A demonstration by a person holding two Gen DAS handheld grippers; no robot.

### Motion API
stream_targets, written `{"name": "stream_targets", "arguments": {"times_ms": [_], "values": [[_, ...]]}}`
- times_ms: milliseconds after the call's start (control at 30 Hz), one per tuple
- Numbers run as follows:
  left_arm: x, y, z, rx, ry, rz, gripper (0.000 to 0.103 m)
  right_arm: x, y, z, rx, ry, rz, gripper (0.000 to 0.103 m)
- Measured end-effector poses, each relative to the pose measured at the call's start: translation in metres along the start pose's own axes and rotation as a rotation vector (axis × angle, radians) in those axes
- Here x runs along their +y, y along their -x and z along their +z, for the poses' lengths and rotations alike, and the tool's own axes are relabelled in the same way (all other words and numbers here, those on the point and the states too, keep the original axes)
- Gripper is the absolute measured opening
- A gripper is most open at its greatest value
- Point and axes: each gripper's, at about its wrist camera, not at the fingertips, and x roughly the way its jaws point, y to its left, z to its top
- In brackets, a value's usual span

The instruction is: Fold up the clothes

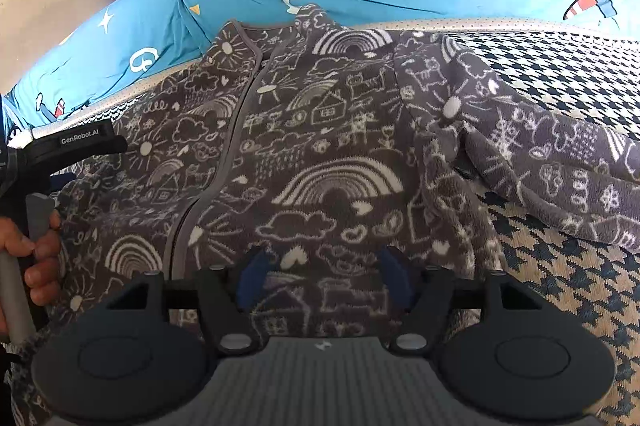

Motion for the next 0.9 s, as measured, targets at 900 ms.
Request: {"name": "stream_targets", "arguments": {"times_ms": [900], "values": [[-0.040,-0.055,0.033,-0.039,-0.036,0.004,0.103,0.010,-0.005,-0.002,0.001,0.043,-0.005,0.082]]}}
